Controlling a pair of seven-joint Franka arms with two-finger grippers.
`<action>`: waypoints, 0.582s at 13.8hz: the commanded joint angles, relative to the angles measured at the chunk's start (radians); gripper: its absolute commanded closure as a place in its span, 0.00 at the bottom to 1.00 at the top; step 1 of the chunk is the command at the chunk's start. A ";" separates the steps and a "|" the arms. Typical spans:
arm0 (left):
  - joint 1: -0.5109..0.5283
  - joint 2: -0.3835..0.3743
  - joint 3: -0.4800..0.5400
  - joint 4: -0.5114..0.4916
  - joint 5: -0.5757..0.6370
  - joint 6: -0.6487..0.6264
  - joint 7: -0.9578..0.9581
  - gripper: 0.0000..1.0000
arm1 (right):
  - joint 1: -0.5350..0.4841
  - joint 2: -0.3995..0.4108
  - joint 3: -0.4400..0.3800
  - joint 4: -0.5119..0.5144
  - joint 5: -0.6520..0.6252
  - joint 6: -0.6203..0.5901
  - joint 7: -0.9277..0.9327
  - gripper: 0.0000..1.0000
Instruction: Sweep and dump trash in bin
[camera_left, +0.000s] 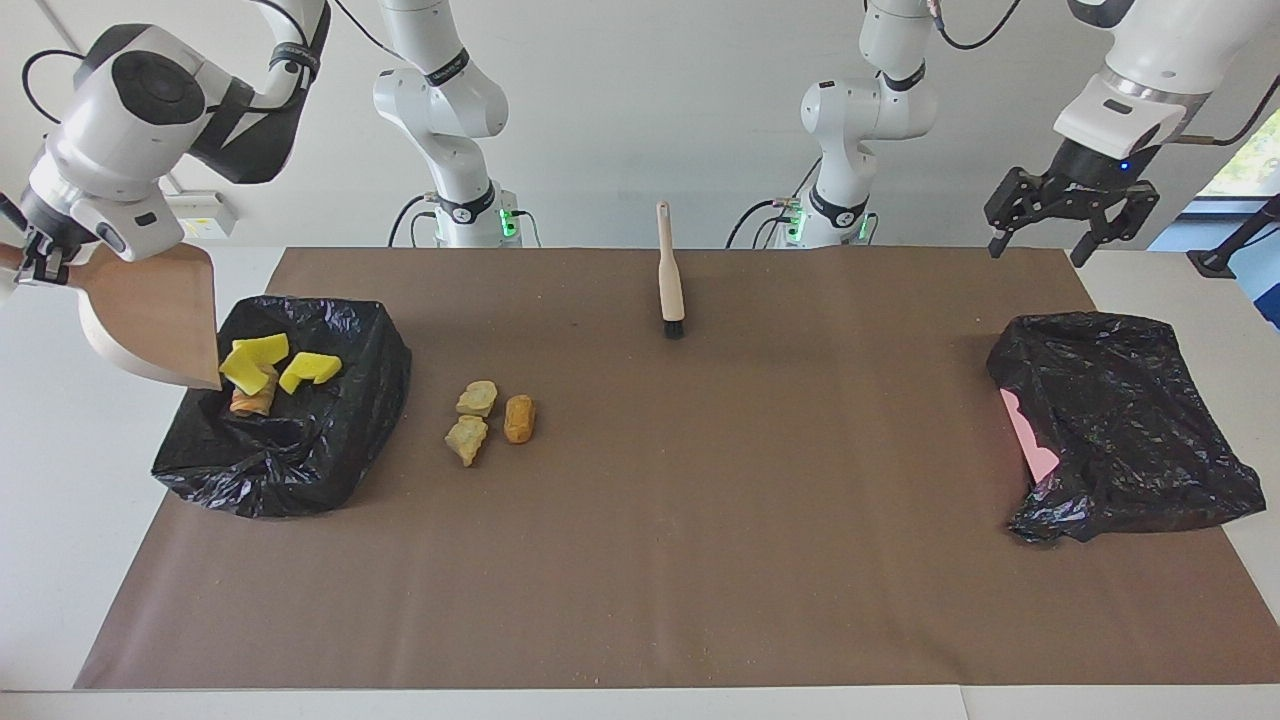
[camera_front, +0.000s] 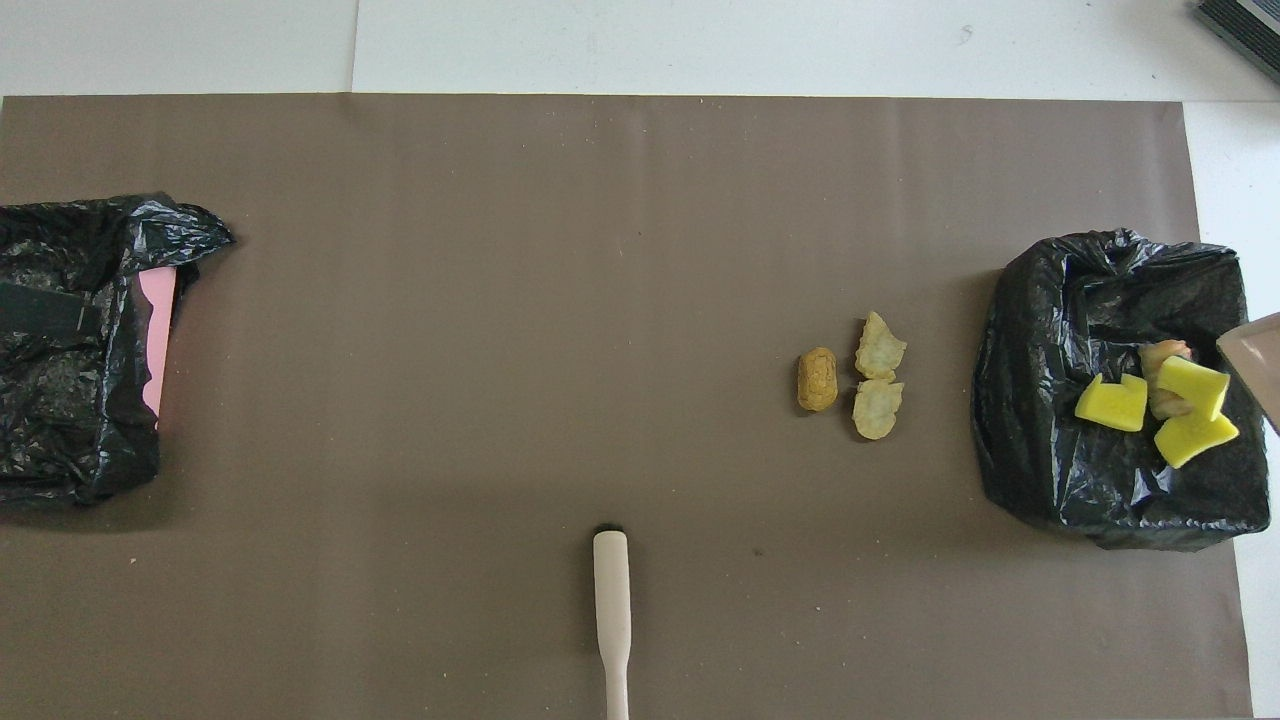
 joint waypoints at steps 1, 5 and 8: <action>0.022 0.048 -0.002 0.126 0.022 -0.110 0.068 0.00 | 0.067 -0.067 0.011 -0.021 0.053 -0.126 0.033 1.00; 0.022 0.068 -0.028 0.184 0.021 -0.238 0.068 0.00 | 0.185 -0.084 0.048 -0.021 0.149 -0.295 0.218 1.00; 0.020 0.034 -0.045 0.163 0.013 -0.238 0.060 0.00 | 0.234 -0.084 0.052 -0.021 0.292 -0.293 0.342 1.00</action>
